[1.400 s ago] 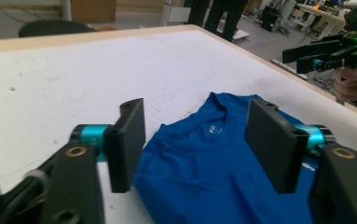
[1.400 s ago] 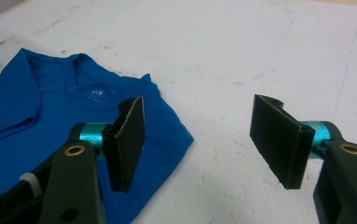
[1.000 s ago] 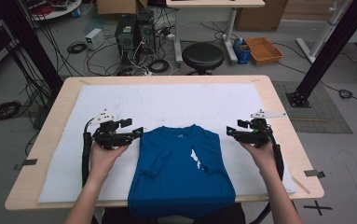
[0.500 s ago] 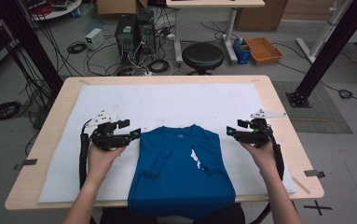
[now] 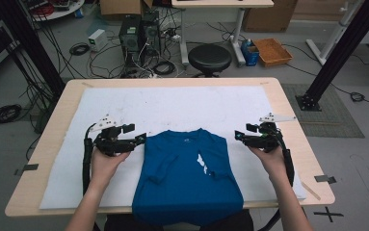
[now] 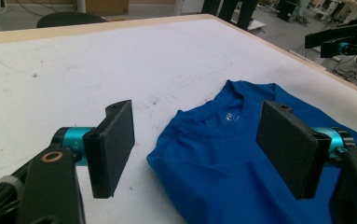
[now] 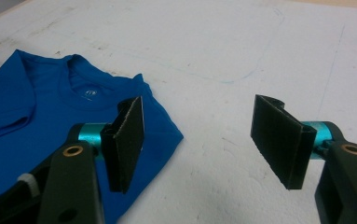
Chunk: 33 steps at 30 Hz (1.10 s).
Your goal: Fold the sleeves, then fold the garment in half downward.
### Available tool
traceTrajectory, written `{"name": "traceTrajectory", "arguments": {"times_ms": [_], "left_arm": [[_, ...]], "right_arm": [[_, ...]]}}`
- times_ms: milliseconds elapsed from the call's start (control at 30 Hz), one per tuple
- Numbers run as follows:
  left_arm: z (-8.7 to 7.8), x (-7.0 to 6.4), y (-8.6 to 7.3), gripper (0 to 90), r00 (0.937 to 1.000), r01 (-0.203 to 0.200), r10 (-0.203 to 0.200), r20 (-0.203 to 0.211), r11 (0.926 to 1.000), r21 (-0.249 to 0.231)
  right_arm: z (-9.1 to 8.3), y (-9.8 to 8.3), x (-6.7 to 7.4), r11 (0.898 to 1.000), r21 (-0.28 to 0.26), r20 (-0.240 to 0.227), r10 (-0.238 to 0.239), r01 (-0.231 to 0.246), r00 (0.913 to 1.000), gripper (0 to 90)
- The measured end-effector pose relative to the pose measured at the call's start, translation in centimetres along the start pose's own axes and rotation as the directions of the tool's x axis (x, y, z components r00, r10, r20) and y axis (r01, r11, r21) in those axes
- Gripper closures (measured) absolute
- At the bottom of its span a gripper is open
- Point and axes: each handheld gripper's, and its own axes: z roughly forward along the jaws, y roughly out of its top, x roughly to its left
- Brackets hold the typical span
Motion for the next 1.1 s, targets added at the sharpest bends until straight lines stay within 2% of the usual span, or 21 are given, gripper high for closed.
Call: {"name": "traceTrajectory", "arguments": {"times_ms": [167,433,733,833,967,1100], "left_arm": [[0.2,-0.2,-0.1,27.8,0.9999,-0.011,0.011,0.013,0.9999,0.009],[0.2,-0.2,-0.1,27.8,0.9997,-0.021,0.021,0.008,0.9996,0.02],[0.3,0.1,-0.2,28.3,1.0,-0.005,0.006,-0.001,0.9993,0.037],[0.4,0.3,0.0,29.8,0.9998,-0.003,0.003,-0.022,0.9993,0.038],[1.1,0.8,0.2,33.3,0.9985,0.029,-0.026,-0.048,0.998,0.056],[2.0,1.1,-0.1,41.1,0.9962,0.056,-0.049,-0.072,0.993,0.104]], "right_arm": [[0.2,0.0,-0.2,1.0,0.0,0.003,0.005,-0.005,1.0,35.0],[0.1,0.0,-0.2,1.0,0.001,0.004,0.012,-0.012,0.9999,34.9],[0.5,0.0,-0.2,1.0,0.007,0.01,0.004,-0.004,0.9999,35.2],[0.7,0.1,0.0,1.0,0.01,0.004,-0.004,0.004,1.0,39.6],[1.2,0.2,-0.1,1.0,0.004,0.001,-0.014,0.014,0.9999,46.0],[1.9,0.3,-0.1,1.0,0.007,-0.02,0.006,-0.006,0.9998,53.7]]}}
